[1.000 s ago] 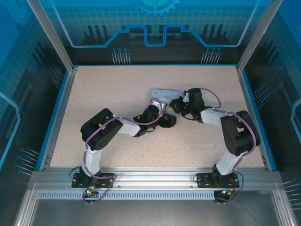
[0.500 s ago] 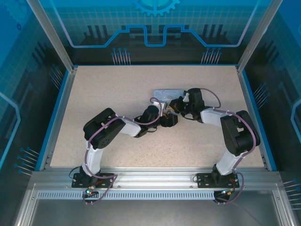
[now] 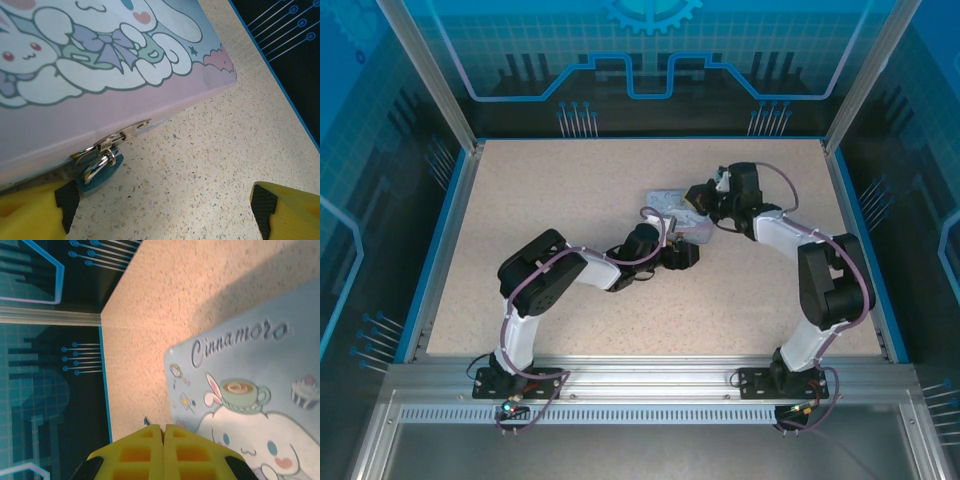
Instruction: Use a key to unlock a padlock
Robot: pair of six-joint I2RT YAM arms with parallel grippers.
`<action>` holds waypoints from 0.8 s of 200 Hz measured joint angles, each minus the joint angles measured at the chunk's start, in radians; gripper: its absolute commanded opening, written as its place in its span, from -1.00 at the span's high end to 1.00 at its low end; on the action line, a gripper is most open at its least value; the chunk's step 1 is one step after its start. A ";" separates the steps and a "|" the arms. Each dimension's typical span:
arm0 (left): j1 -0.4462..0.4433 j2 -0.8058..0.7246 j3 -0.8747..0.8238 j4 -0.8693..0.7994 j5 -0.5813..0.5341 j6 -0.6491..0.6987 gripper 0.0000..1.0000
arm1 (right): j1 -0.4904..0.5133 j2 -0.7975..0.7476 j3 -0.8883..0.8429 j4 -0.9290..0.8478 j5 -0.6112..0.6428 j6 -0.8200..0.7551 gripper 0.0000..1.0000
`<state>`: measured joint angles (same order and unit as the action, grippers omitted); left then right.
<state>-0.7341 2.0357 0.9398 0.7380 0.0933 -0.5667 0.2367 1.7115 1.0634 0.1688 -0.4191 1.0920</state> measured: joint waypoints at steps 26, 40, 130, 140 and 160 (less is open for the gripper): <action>0.000 0.000 0.000 0.000 0.000 0.000 -0.82 | -0.036 0.004 0.032 -0.026 0.001 -0.018 1.00; 0.000 0.000 0.000 0.000 0.000 0.001 -0.83 | -0.056 0.021 0.042 -0.031 0.008 -0.021 1.00; 0.003 -0.009 0.024 -0.083 -0.022 0.074 -0.84 | -0.085 0.128 0.011 0.045 0.007 -0.012 1.00; 0.000 -0.008 0.037 -0.111 -0.036 0.091 -0.85 | -0.084 0.128 -0.002 0.068 0.006 -0.010 1.00; -0.010 -0.008 0.063 -0.169 -0.079 0.127 -0.85 | -0.079 0.128 -0.018 0.100 0.007 -0.008 1.00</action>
<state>-0.7437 2.0274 1.0023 0.5690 0.0147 -0.4393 0.1574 1.8393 1.0454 0.2691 -0.4118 1.0836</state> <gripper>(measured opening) 0.923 0.043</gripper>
